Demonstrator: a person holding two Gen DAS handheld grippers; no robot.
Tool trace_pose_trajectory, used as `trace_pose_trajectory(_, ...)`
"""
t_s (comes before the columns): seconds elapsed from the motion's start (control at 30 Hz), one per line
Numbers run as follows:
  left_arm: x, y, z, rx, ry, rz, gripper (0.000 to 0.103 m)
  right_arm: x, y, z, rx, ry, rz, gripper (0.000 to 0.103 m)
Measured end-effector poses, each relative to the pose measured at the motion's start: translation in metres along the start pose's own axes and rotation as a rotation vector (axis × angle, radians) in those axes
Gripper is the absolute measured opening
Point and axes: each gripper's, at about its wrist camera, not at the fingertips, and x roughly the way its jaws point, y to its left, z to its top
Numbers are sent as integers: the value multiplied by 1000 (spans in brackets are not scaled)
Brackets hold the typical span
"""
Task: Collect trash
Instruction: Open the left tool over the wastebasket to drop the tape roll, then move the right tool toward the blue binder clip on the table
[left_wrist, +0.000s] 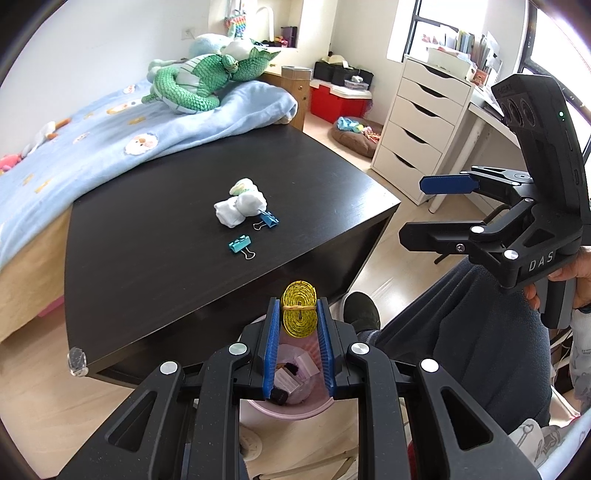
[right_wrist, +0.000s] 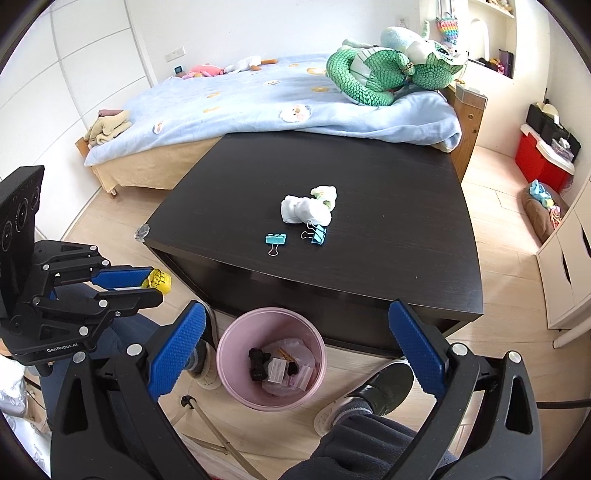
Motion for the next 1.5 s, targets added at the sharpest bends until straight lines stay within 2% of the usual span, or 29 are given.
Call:
trace_pose_trajectory(0.2,6,-4,1,6,6,-24,23,-4,-4,-1,14,-9,2,98)
trace_pose_trajectory(0.27,8,-3,0,1,9,-24,36,-4,-5,-1,19,-10,4,98)
trace_pose_trajectory(0.33,8,0,0,-20,-1,-36,66,-4,-5,-1,22,-10,8,98)
trace_pose_trajectory(0.4,7,3,-1,-40,-19,-21,86,-4,-5,-1,23,-11,7,98)
trace_pose_trajectory(0.53,5,11,0,-81,-33,13,95,-4,-5,-2,26,-11,10,98)
trace_pose_trajectory(0.7,1,22,0,-131,-57,65,95,-3,-5,-2,32,-11,15,98)
trace_pose_trajectory(1.23,0,30,2,-173,-58,70,95,8,-3,2,27,8,20,98)
trace_pose_trajectory(1.5,5,42,9,-191,-70,100,95,26,-9,21,32,29,7,98)
